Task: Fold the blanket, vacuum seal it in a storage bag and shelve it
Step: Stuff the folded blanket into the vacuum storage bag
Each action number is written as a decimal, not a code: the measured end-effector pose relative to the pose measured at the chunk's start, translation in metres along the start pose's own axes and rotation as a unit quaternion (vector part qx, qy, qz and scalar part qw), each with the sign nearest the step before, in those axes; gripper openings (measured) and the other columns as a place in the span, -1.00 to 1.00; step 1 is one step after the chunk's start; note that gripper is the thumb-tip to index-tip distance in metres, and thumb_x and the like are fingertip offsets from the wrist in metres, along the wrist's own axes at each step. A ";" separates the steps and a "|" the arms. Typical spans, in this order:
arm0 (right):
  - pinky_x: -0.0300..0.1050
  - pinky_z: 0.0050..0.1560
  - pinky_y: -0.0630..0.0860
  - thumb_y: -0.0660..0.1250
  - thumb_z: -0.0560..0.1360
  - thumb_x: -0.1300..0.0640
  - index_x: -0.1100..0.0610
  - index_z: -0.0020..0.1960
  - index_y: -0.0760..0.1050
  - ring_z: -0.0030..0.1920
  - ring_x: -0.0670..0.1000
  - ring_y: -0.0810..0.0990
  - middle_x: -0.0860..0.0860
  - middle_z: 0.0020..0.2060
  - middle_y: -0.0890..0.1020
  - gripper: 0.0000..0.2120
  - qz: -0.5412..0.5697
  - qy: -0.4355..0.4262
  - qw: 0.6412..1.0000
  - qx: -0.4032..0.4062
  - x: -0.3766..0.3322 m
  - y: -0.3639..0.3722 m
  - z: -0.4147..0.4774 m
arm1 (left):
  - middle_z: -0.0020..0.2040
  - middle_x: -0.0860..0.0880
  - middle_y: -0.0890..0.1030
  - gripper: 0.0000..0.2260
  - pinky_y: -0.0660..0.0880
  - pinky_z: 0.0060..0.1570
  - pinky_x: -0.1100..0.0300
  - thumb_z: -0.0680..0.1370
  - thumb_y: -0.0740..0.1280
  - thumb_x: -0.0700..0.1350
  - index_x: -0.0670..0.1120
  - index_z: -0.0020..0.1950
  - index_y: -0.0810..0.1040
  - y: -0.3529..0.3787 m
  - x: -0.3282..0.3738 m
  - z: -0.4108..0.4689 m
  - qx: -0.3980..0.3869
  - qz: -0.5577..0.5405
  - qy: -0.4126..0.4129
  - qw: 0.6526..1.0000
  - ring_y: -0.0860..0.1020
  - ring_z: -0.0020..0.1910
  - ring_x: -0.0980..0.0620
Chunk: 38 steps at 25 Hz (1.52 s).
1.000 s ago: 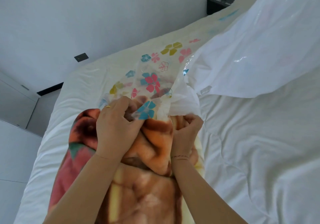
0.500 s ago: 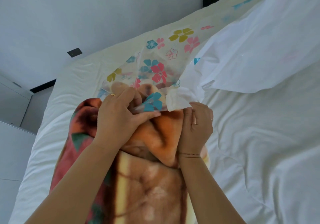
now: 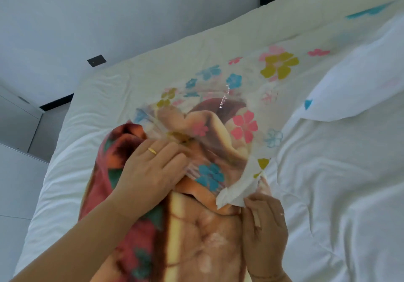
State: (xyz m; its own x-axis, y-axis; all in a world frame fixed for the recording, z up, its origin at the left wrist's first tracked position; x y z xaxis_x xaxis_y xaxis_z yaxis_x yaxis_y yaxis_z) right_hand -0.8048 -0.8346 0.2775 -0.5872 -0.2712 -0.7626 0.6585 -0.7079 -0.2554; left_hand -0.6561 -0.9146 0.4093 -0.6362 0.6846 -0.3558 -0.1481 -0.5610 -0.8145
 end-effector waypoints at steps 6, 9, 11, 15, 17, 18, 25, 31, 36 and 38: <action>-0.47 0.06 0.31 0.21 0.48 0.17 0.04 -0.09 0.42 -0.03 -0.06 0.46 -0.07 -0.11 0.53 -0.94 -0.037 0.040 0.998 -0.014 0.003 0.013 0.008 | 0.19 -0.01 0.56 -0.60 0.53 -0.13 0.05 0.46 0.24 0.13 -0.02 0.21 0.53 0.029 -0.112 0.007 -0.069 -0.075 -0.260 0.960 0.60 0.01 -0.08; -0.50 0.07 0.28 0.20 0.47 0.16 0.14 -0.15 0.51 -0.03 -0.04 0.47 -0.07 -0.11 0.53 -0.87 -0.045 0.034 0.998 -0.025 0.001 0.018 0.007 | 0.11 -0.06 0.66 -0.66 0.59 -0.26 0.06 0.52 0.18 0.03 -0.04 0.19 0.60 0.037 -0.120 0.009 -0.093 -0.044 -0.171 0.980 0.67 -0.11 -0.10; -0.48 0.04 0.31 0.19 0.47 0.16 0.10 -0.14 0.48 0.00 0.00 0.48 0.01 -0.16 0.59 -0.90 -0.039 0.031 0.998 -0.030 0.003 0.016 0.007 | 0.00 -0.10 0.69 -0.66 0.58 -0.43 0.12 0.45 0.17 -0.08 -0.08 0.16 0.57 0.034 -0.108 0.004 -0.094 -0.011 -0.073 0.993 0.67 -0.26 -0.09; -0.26 -0.07 0.39 0.17 0.48 0.15 0.03 -0.11 0.41 0.01 0.03 0.48 0.02 -0.17 0.58 -0.94 -0.051 0.016 0.997 -0.048 -0.002 0.016 0.009 | -0.05 -0.13 0.69 -0.73 0.54 -0.43 0.19 0.47 0.20 -0.18 -0.11 0.16 0.45 0.001 -0.095 -0.033 -0.026 0.013 -0.050 0.998 0.66 -0.28 -0.09; -0.20 0.03 0.42 0.19 0.49 0.16 0.10 -0.14 0.46 0.01 0.05 0.48 0.02 -0.17 0.57 -0.91 -0.047 -0.019 0.998 -0.046 -0.013 0.017 0.012 | -0.02 -0.15 0.68 -0.78 0.59 -0.35 0.12 0.57 0.17 -0.20 -0.15 0.15 0.53 -0.018 -0.098 -0.055 0.024 0.028 -0.083 0.996 0.67 -0.23 -0.13; -0.18 0.11 0.42 0.19 0.51 0.15 0.13 -0.16 0.50 -0.02 0.05 0.49 0.02 -0.18 0.57 -0.86 -0.043 -0.035 0.997 -0.048 -0.018 0.017 0.014 | 0.00 -0.15 0.68 -0.75 0.60 -0.30 0.11 0.61 0.13 -0.20 -0.18 0.13 0.59 -0.028 -0.100 -0.064 0.045 0.038 -0.100 0.993 0.67 -0.19 -0.13; -0.11 -0.13 0.44 0.14 0.52 0.13 0.20 -0.24 0.52 -0.10 0.07 0.45 0.06 -0.11 0.56 -0.73 -0.069 -0.060 0.992 -0.092 -0.049 0.042 0.026 | 0.35 0.06 0.38 -0.63 0.48 0.08 0.05 0.57 0.20 0.11 -0.01 0.32 0.34 0.009 -0.155 -0.125 0.088 -0.158 -0.556 0.811 0.47 0.20 0.05; -0.27 -0.10 0.44 0.13 0.45 0.19 0.13 0.00 0.45 0.03 0.04 0.52 -0.01 0.08 0.50 -0.82 -0.009 0.092 0.976 -0.196 0.018 0.032 0.026 | 0.49 0.03 0.31 -0.18 0.13 0.46 0.00 0.35 0.02 0.50 0.15 0.53 0.13 0.078 -0.050 -0.076 -0.054 -0.277 -0.549 0.787 0.23 0.48 0.00; -0.54 -0.18 0.40 0.41 0.43 0.37 0.04 0.06 0.25 -0.17 -0.43 0.54 -0.12 -0.12 0.52 -0.57 0.123 0.292 0.935 -0.161 0.037 -0.026 0.014 | 0.57 0.05 0.06 -0.14 -0.02 0.48 -0.08 0.38 -0.32 0.52 0.09 0.56 -0.01 0.082 0.042 -0.042 -0.150 -0.187 -0.447 0.862 0.01 0.55 -0.07; -0.52 -0.17 0.43 0.48 0.40 0.24 0.04 0.11 0.23 -0.15 -0.39 0.56 -0.08 -0.06 0.51 -0.52 0.151 0.327 0.924 -0.128 0.046 -0.043 0.010 | 0.54 -0.01 0.18 -0.19 0.10 0.44 -0.15 0.44 -0.25 0.49 0.06 0.55 0.11 0.085 0.068 -0.035 -0.174 -0.177 -0.423 0.871 0.13 0.52 -0.14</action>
State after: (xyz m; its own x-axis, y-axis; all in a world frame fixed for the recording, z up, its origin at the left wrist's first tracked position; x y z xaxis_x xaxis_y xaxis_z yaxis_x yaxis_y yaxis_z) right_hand -0.8650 -0.8230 0.2597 -0.0035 0.0807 -0.9967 0.8844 -0.4650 -0.0407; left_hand -0.6854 -0.8995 0.3005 -0.9497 0.1150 0.2914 -0.3036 -0.1095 -0.9465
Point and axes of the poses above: each hand's wrist, its own z-axis towards the middle knuckle, its own y-axis out of the palm, x = y × z, the point moved 10 cm from there along z, towards the middle knuckle
